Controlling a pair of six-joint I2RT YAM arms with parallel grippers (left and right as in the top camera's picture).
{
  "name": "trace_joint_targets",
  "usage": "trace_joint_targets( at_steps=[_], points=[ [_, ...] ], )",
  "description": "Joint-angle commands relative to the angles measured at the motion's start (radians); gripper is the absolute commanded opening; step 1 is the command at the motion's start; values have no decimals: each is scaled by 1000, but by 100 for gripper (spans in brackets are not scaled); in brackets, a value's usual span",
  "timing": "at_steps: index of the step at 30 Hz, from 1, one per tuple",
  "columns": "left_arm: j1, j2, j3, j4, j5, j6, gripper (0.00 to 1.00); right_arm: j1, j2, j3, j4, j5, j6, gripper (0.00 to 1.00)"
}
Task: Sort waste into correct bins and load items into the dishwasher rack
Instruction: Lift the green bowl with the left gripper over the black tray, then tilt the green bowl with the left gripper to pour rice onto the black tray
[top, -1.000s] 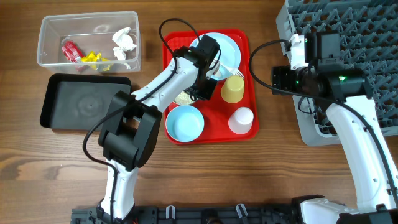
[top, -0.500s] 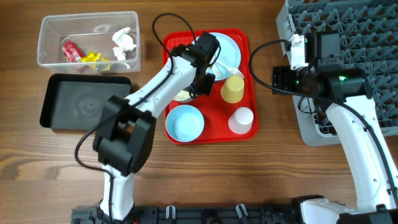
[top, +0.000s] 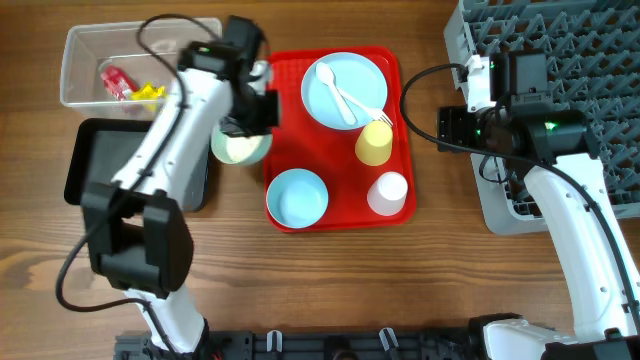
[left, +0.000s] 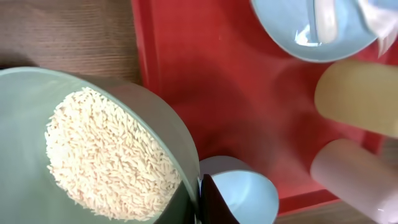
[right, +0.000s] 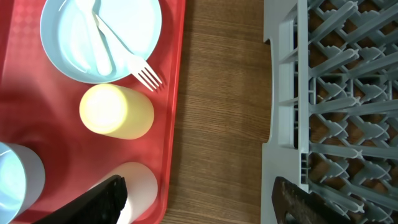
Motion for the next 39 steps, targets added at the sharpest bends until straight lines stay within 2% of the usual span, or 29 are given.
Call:
trace_joint_targets(
  at_steps=[1,5,11,20,25,34,39],
  points=[
    [112,-23,14,-15,174,63,4,-4,1,14,-4,0,11,77],
    [226,-23,14,-43,205,120,4,-4,1,14,-4,-1,13,77],
    [390,-23,14,-45,335,245,4,-4,1,14,-1,-1,15,77],
    [627,-21,-7,-80,634,338,4,-4,1,14,3,-1,17,77],
    [675,-20,-73,-104,703,397,4,-4,1,14,4,-1,18,77],
    [689,-20,-181,-160,719,510,4,-4,1,14,6,-1,18,77],
    [716,-20,-182,-271,824,653,4,-4,1,14,3,-1,18,77]
  ],
)
